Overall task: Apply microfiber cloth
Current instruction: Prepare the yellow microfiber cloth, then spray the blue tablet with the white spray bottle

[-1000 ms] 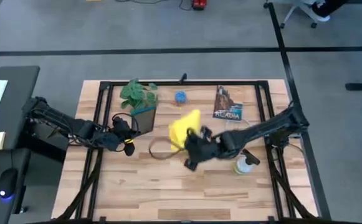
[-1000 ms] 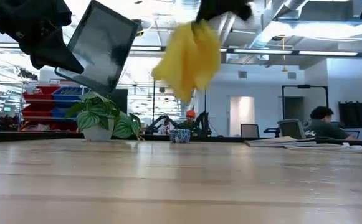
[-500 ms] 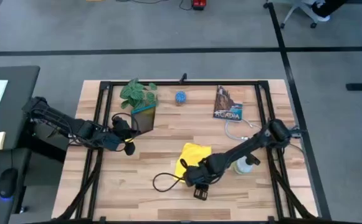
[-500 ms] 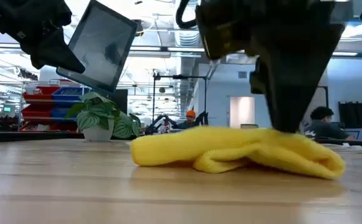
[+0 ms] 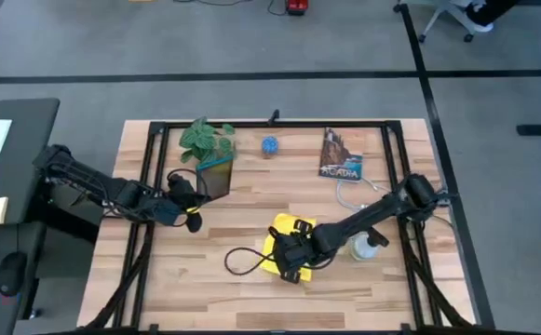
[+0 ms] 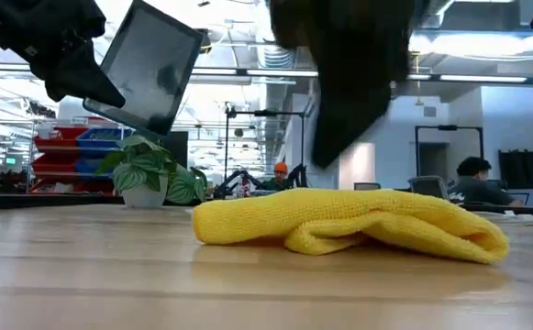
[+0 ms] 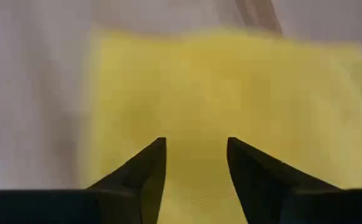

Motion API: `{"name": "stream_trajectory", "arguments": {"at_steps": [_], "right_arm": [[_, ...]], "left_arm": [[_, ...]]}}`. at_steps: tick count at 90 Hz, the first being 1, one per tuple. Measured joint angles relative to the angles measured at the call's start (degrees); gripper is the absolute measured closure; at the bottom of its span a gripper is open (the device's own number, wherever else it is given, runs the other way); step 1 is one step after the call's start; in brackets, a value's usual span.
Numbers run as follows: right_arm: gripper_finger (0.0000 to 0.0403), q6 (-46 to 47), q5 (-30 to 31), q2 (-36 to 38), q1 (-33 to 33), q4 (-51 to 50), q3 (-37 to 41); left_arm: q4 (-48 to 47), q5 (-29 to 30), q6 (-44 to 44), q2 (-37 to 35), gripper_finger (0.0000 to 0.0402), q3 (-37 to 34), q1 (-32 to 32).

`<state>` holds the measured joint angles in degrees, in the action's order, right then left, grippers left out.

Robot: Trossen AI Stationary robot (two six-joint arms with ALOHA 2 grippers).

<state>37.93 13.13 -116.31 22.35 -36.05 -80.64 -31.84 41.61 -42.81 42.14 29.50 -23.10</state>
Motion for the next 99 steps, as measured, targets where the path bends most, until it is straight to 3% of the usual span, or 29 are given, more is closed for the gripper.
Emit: {"name": "stream_trajectory", "arguments": {"at_steps": [11, 23, 42, 52, 71, 99], "right_arm": [[0.0286, -0.75, -0.89, -2.84, -0.35, 7.31, 0.94], [0.0299, -7.77, -0.89, -6.51, -2.19, 19.76, 0.76], [0.0305, -22.76, -1.52, -9.00, -9.10, 37.15, 1.03], [0.0305, -24.77, -1.44, -8.49, -12.87, 44.17, 1.05], [0.0305, -28.99, -3.24, -2.58, -14.02, 40.79, 0.98], [0.0305, -40.00, 11.30, 15.77, -4.04, 33.57, 0.98]], "left_arm": [[1.72, -0.95, 0.09, 0.92, 0.0388, 0.00, -0.01], [5.16, -0.94, 2.01, 2.94, 0.0388, 0.00, -0.01], [9.64, -0.89, 4.44, 6.20, 0.0388, 0.00, -0.01], [10.72, -0.83, 4.16, 6.73, 0.0388, 0.00, 0.22], [11.93, -0.77, 3.90, 6.62, 0.0388, 0.00, 0.67], [16.65, -2.16, 3.81, 12.68, 0.0388, 0.00, 0.66]]}}
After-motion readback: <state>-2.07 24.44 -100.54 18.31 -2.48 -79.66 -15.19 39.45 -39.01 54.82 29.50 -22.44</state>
